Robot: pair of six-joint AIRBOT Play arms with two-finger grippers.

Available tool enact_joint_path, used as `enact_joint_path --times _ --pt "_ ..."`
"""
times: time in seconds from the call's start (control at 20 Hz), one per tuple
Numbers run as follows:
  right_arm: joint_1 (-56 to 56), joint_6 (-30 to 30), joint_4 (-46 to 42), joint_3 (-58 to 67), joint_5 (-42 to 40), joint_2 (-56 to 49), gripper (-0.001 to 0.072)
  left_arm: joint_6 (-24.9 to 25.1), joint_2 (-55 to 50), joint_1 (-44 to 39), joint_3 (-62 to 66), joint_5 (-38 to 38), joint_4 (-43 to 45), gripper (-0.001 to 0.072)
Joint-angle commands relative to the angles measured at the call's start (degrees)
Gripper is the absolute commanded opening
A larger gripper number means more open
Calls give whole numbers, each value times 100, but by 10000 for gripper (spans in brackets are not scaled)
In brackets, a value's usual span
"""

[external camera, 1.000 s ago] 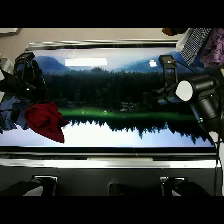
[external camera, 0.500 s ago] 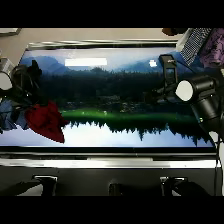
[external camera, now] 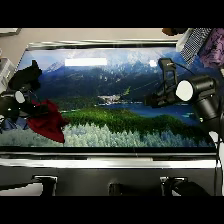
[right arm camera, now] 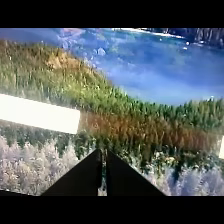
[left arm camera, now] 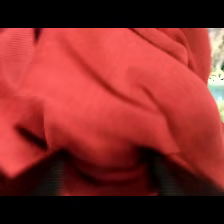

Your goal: Fold the clothes and pants, and hang the long-sleeved shirts on hangers.

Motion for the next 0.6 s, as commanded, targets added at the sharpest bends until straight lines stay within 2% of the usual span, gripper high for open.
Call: enact_joint_path --times 0.0,0.1,0.2,0.4,0.55 --pt "4 175 9 4 125 4 81 597 -225 -7 -52 190 -892 20" --pt "4 173 9 4 256 7 81 1217 -101 -146 85 111 -1552 19" --pt "4 170 2 4 514 24 80 1314 105 -505 352 -55 -2044 19" --pt "2 -33 -459 4 964 280 79 1292 254 -1768 946 -31 -3373 19" --pt "-13 -323 -1060 4 1161 577 95 643 227 -3032 1071 1003 -3838 19"
